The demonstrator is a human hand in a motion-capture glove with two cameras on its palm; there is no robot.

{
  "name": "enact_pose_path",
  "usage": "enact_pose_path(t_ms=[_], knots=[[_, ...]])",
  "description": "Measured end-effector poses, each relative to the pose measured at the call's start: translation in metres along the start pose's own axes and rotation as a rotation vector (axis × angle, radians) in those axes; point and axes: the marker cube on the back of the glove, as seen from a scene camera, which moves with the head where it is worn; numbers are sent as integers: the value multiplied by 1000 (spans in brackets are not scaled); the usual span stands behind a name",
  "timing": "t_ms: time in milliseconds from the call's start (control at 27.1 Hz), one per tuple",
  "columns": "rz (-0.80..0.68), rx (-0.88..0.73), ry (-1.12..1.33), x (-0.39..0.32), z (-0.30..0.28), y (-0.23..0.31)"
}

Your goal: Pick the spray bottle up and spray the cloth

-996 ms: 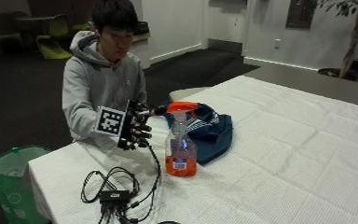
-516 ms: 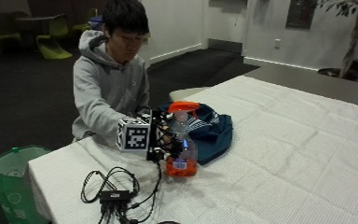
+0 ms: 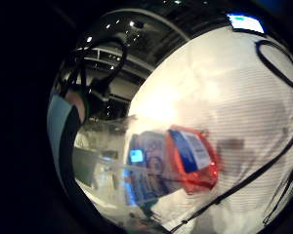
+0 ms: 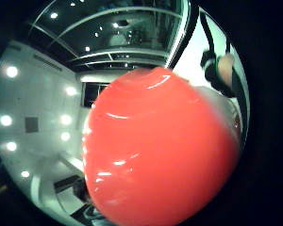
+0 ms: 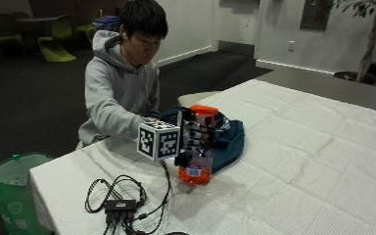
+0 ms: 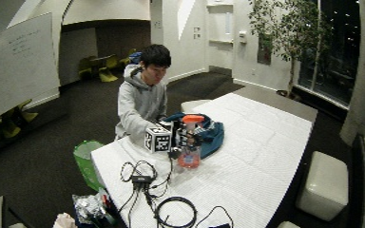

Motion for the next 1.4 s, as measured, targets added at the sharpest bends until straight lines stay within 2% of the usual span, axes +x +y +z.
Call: enact_pose_path(t_ms=[258,406,664,922,1143,1401], knots=[[-38,-138,215,-19,26,-13],[-65,-318,425,-45,49,-13],[-117,-628,739,-105,82,15],[-149,-804,1054,-147,113,52],[-110,-898,1244,-116,159,92],[-98,-970,1221,-81,186,115]])
